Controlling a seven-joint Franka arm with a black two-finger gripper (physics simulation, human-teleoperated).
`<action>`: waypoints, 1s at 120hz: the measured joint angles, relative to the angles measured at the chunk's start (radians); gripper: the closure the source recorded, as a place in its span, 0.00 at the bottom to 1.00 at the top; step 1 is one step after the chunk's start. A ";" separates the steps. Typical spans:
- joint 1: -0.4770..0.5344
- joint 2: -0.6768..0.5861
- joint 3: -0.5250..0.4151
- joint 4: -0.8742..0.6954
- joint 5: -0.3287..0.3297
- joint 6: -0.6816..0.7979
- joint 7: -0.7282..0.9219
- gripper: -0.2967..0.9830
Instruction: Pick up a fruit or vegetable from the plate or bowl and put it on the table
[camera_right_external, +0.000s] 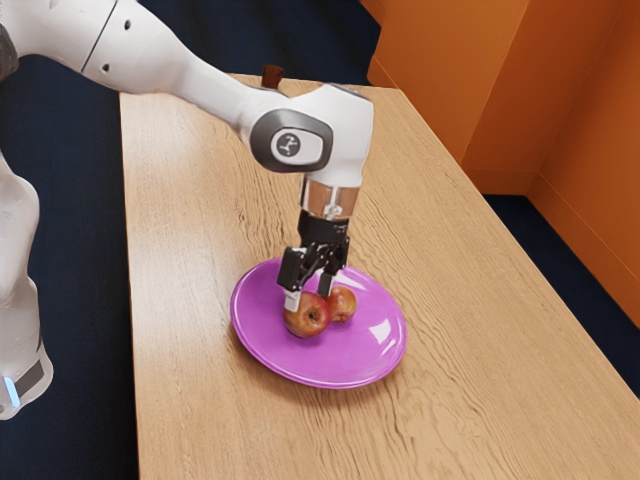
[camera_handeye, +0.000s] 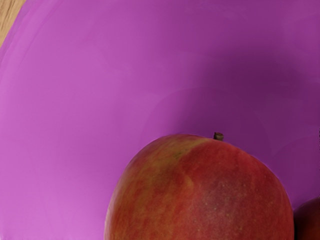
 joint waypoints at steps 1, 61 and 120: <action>0.000 0.001 0.000 0.000 -0.001 0.001 0.000 0.23; 0.025 0.094 0.001 0.001 -0.033 0.033 0.022 0.23; 0.020 0.077 0.003 0.006 -0.039 0.059 0.051 0.41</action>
